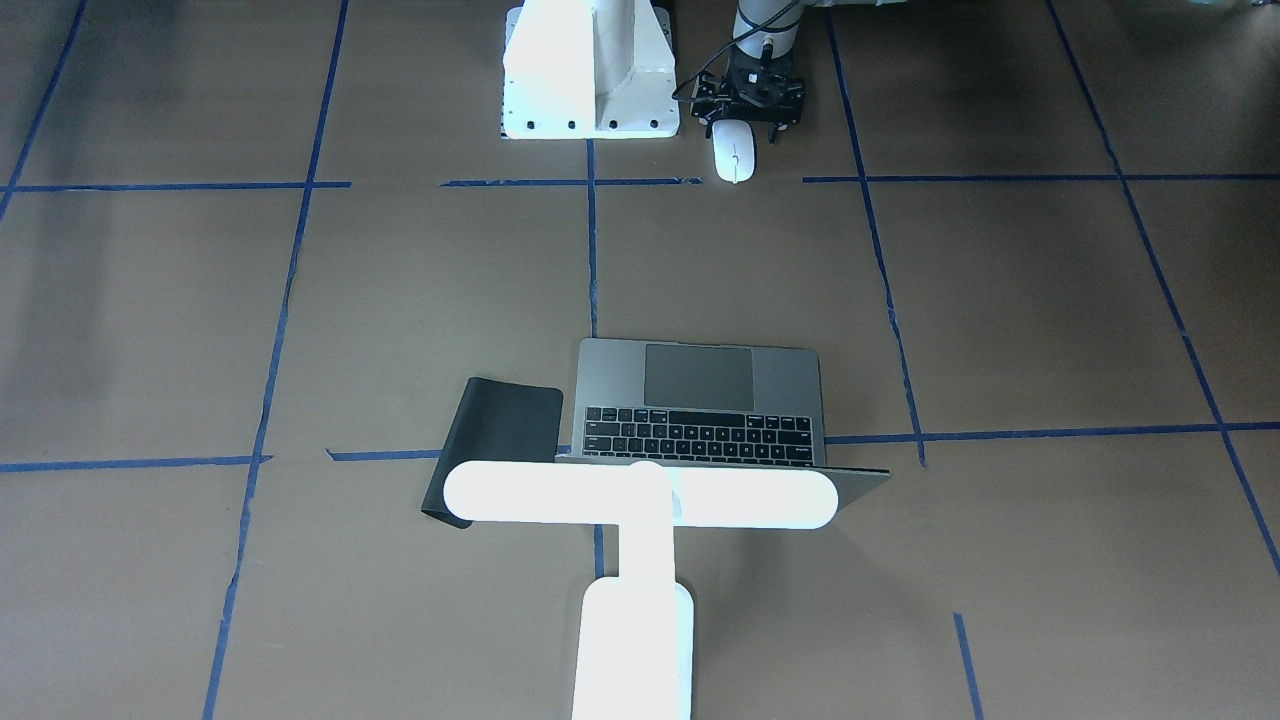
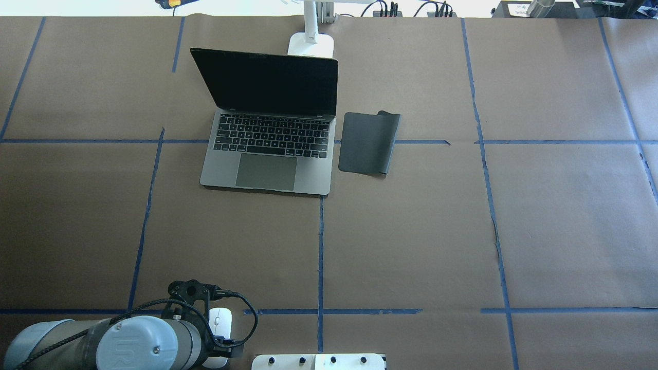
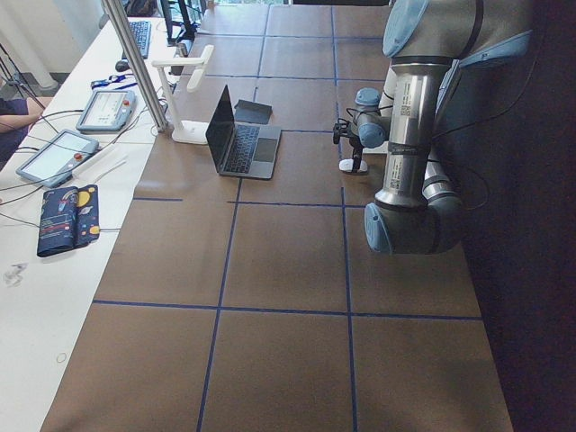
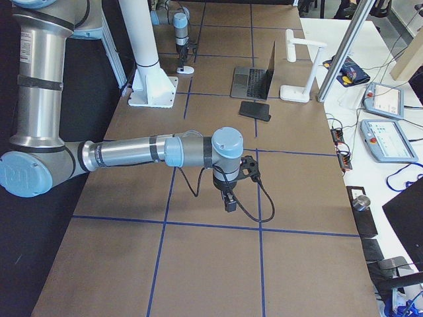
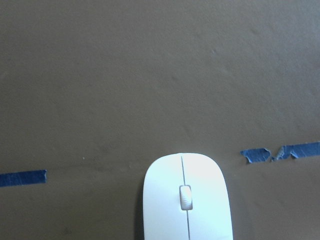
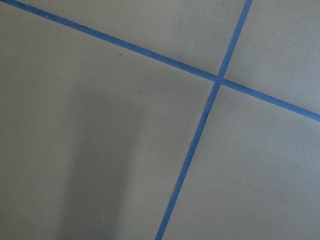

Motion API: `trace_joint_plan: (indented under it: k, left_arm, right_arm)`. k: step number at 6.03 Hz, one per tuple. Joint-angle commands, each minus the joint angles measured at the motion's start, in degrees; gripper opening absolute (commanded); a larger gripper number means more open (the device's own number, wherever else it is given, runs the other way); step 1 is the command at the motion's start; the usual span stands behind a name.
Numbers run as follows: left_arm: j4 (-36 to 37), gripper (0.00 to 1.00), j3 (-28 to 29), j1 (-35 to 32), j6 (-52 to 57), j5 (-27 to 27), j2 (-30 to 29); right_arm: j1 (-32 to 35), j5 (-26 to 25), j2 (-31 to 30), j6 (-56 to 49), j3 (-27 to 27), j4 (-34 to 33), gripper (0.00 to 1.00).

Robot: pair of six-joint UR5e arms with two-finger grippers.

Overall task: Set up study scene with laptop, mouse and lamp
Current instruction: 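Grasp the white mouse with the left gripper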

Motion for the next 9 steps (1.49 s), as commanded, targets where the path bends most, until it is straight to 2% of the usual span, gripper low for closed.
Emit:
trace_joint_plan:
  k: [1, 2, 3, 5, 7, 8, 9]
  left_arm:
    - [0.0, 0.89, 2.14, 0.47, -0.01, 0.0, -1.72]
    - [0.0, 0.44, 1.89, 0.47, 0.08, -0.18, -1.73]
    - [0.08, 0.26, 1.8, 0.47, 0.17, -0.09, -1.9]
    - [0.09, 0.14, 0.93, -0.4, 0.26, -0.18, -1.81]
    - [0.44, 0.11, -1.8, -2.34, 0.87, -0.53, -2.07]
    - [0.78, 0.1, -1.45, -4.95, 2.09, -0.62, -5.64]
    - [0.79, 0.1, 0.64, -7.16, 7.93, -0.53, -10.38]
  right_arm:
    - [0.0, 0.04, -0.2, -0.02, 0.01, -0.04, 1.0]
    - [0.0, 0.04, -0.2, -0.02, 0.01, -0.04, 1.0]
    - [0.0, 0.04, -0.2, 0.07, 0.01, -0.13, 1.0]
    - [0.0, 0.83, -0.2, 0.07, 0.01, -0.05, 1.0]
    - [0.0, 0.92, -0.28, 0.07, 0.01, 0.04, 1.0]
    - [0.0, 0.92, -0.63, 0.07, -0.08, 0.13, 1.0]
    - [0.0, 0.92, -1.16, 0.07, -0.16, 0.39, 1.0]
